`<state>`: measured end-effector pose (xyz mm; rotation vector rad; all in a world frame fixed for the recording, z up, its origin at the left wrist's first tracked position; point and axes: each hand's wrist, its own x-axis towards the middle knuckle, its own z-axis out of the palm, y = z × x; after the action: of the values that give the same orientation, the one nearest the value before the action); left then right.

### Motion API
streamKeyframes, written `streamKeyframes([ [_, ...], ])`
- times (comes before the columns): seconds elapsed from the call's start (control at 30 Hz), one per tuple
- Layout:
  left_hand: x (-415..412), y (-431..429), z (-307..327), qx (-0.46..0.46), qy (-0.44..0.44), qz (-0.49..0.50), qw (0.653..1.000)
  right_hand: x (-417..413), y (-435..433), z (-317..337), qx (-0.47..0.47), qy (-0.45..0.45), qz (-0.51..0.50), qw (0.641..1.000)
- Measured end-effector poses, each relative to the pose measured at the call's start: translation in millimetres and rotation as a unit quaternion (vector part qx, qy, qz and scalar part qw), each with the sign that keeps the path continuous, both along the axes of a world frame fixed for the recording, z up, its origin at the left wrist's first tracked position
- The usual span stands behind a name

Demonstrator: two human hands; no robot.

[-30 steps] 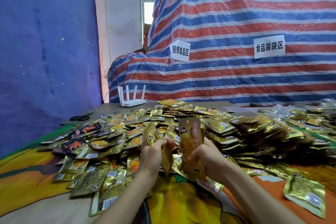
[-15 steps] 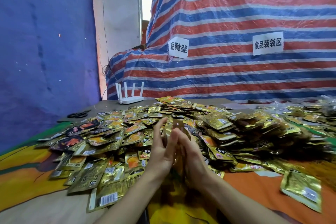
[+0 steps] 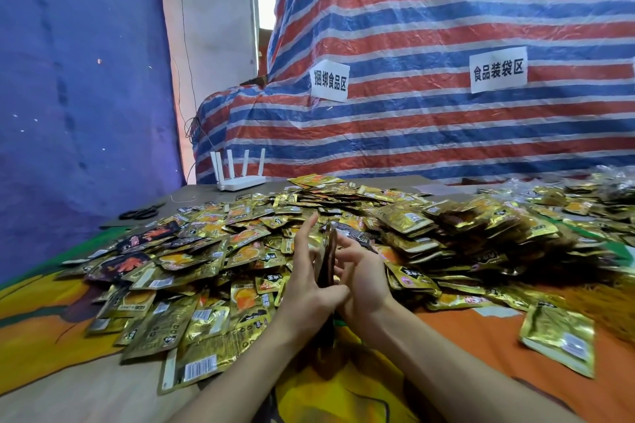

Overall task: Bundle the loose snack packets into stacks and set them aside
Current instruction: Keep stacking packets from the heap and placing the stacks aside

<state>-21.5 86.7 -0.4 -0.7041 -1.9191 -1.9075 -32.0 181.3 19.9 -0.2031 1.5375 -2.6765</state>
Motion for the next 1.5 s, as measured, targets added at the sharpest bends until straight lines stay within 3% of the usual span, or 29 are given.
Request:
streamKeyframes([
  [0.07, 1, 1, 0, -0.007, 0.008, 0.006, 1.000, 4, 0, 1, 0.062, 0.045, -0.038, 0.996],
  [0.17, 2, 0, 0, 0.006, 0.027, 0.010, 1.000, 8, 8, 5, 0.230, 0.155, -0.114, 0.954],
  [0.37, 2, -5, -3, -0.009, 0.048, 0.038, 0.998, 9, 43, 11, 0.407, 0.168, -0.153, 0.885],
  [0.5, 1, -5, -5, -0.048, 0.064, 0.035, 0.996, 15, 108, 18, 0.585, 0.127, -0.207, 0.773],
  [0.6, 1, -5, -5, -0.060, 0.052, 0.023, 0.997, 19, 172, 28, 0.740, 0.059, -0.241, 0.625],
  [0.67, 2, -5, -4, -0.056, 0.048, 0.016, 0.997, 22, 213, 36, 0.801, 0.012, -0.248, 0.545],
  [0.77, 5, -4, -2, -0.052, 0.050, 0.014, 0.997, 27, 260, 40, 0.849, -0.038, -0.242, 0.468],
  [0.83, 7, -3, -1, -0.041, 0.049, 0.007, 0.998, 29, 278, 36, 0.867, -0.059, -0.228, 0.438],
  [0.97, 9, -3, 2, -0.032, 0.040, -0.003, 0.999, 31, 290, 24, 0.867, -0.070, -0.215, 0.443],
  [1.2, 11, -4, 4, -0.030, 0.029, -0.004, 0.999, 34, 285, 41, 0.849, -0.048, -0.300, 0.433],
  [1.3, 11, -4, 6, -0.024, 0.014, -0.005, 1.000, 35, 269, 56, 0.827, -0.026, -0.338, 0.448],
  [1.37, 10, -3, 6, -0.020, 0.007, 0.001, 1.000, 31, 248, 63, 0.804, 0.013, -0.325, 0.499],
  [1.5, 8, -3, 6, 0.026, -0.039, 0.006, 0.999, 27, 183, 60, 0.704, 0.128, -0.218, 0.664],
])
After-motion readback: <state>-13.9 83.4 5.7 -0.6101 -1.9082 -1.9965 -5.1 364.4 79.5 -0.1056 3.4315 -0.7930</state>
